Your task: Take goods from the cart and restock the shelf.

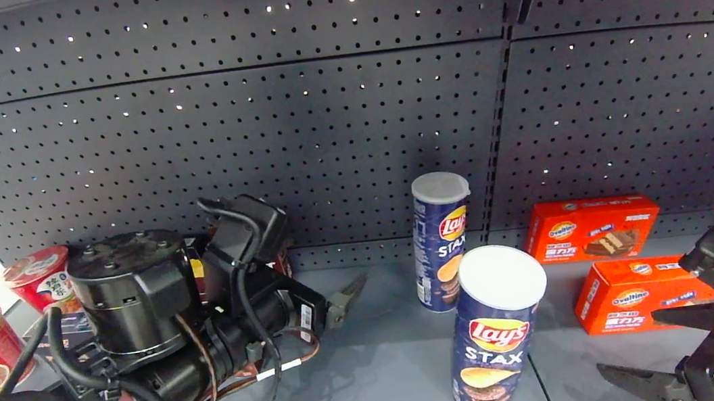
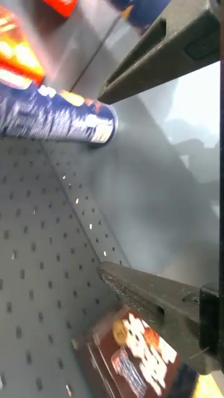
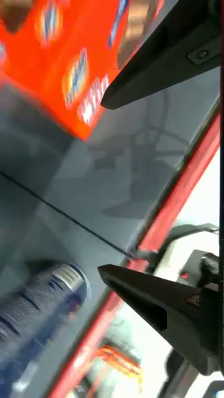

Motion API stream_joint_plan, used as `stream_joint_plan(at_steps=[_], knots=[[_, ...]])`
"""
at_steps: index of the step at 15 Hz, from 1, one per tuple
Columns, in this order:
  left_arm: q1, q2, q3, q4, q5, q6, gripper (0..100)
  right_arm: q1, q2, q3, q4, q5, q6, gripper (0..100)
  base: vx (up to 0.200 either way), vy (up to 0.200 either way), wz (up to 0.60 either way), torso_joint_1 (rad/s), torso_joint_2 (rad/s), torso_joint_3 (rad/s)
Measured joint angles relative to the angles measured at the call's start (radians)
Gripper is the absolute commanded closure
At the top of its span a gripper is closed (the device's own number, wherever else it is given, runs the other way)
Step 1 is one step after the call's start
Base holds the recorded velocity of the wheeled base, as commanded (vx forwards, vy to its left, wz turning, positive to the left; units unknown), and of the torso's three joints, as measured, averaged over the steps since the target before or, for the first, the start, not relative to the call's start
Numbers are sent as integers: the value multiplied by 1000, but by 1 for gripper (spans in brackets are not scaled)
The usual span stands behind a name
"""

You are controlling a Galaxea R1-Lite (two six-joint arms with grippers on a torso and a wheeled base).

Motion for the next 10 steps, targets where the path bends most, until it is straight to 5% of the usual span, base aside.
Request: stream_joint_plan(at_steps=[10], knots=[[-4, 41, 30, 3, -1, 12, 0, 35, 133, -29, -47, -45, 1, 0, 0, 0, 0, 0, 0, 0]])
